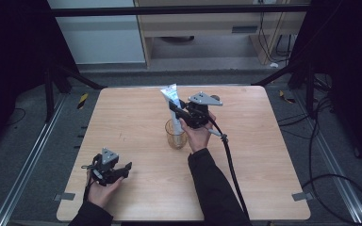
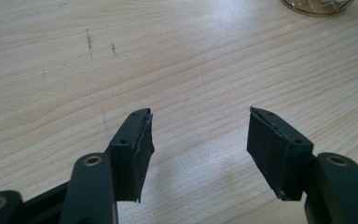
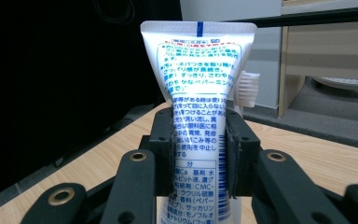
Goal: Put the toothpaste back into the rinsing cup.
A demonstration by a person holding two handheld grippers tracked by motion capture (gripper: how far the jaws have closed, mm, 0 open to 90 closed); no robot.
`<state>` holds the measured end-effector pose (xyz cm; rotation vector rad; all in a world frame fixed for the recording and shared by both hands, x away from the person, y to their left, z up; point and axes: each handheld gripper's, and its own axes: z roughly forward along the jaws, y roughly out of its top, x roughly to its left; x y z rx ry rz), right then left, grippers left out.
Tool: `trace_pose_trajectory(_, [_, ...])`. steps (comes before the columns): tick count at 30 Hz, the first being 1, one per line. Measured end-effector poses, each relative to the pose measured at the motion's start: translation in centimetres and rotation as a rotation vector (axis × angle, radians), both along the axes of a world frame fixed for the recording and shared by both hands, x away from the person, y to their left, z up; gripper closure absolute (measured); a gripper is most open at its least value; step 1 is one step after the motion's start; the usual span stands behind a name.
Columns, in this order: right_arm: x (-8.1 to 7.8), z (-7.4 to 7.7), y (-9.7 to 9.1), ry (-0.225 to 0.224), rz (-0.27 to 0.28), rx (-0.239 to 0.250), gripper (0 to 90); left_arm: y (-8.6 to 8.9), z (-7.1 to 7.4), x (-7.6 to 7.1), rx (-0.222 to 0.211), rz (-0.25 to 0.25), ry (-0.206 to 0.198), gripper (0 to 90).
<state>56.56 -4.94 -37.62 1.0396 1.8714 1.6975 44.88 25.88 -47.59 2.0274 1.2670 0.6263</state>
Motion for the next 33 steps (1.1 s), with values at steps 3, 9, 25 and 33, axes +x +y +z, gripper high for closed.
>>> trace_pose_trajectory(3, [0.3, -0.5, 0.2, -0.001, 0.000, 0.001, 68.7, 0.0, 0.0, 0.0, -0.001, 0.001, 0.000, 39.9])
trace_pose_trajectory(9, [0.7, -1.1, 0.7, -0.005, 0.007, -0.006, 68.7, 0.0, 0.0, 0.0, -0.001, -0.001, 0.003, 39.9])
trace_pose_trajectory(25, [0.9, -2.9, 1.3, -0.011, 0.009, -0.043, 68.7, 0.1, -0.1, 0.0, -0.002, 0.001, 0.002, 40.1])
trace_pose_trajectory(33, [0.8, -3.5, 1.2, -0.023, 0.006, -0.048, 68.4, 0.0, -0.1, 0.0, -0.001, 0.002, 0.003, 40.2])
